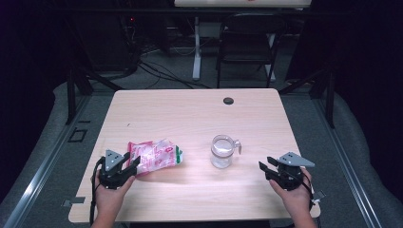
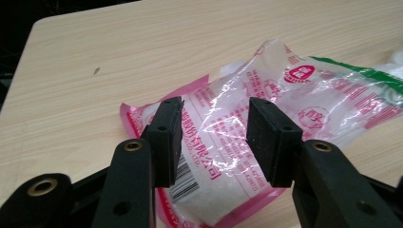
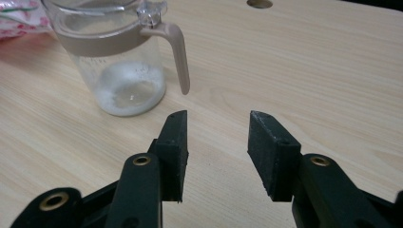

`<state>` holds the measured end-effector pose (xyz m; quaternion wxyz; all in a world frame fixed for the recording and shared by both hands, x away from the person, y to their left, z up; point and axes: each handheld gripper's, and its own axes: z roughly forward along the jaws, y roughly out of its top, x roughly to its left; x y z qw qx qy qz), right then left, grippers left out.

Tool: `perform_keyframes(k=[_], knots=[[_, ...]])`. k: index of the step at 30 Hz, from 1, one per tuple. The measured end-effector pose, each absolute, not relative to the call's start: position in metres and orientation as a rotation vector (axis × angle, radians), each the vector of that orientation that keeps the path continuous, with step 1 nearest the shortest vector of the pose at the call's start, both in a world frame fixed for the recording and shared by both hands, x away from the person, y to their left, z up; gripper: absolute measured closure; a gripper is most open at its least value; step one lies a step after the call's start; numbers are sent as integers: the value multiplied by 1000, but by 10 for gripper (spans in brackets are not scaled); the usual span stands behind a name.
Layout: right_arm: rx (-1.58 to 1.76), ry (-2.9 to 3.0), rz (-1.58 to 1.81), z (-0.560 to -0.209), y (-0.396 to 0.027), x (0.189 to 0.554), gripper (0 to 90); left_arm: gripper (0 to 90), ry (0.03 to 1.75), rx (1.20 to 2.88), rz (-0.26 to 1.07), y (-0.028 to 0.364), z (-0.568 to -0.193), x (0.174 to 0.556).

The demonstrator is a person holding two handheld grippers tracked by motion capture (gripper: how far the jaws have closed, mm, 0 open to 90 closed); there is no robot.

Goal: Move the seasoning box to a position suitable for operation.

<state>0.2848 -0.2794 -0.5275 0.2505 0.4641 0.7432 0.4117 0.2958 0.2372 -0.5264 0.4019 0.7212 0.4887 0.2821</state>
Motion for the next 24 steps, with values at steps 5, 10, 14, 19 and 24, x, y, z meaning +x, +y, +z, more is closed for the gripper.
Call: perform_keyframes(k=[5, 10, 14, 19, 24], knots=[[1352, 1980, 1172, -525, -284, 277, 603, 574, 1223, 1805, 697, 237, -522, 294], [1272, 2003, 1167, -519, -275, 274, 610, 569, 1225, 1779, 674, 236, -522, 293], [1213, 2040, 1182, -521, -263, 279, 617, 569, 1221, 1773, 657, 237, -522, 288], [1186, 2104, 1172, -529, -248, 298, 645, 570, 1241, 1767, 672, 241, -522, 278], [1136, 2155, 1134, -536, -231, 319, 664, 576, 1265, 1754, 678, 248, -523, 269]])
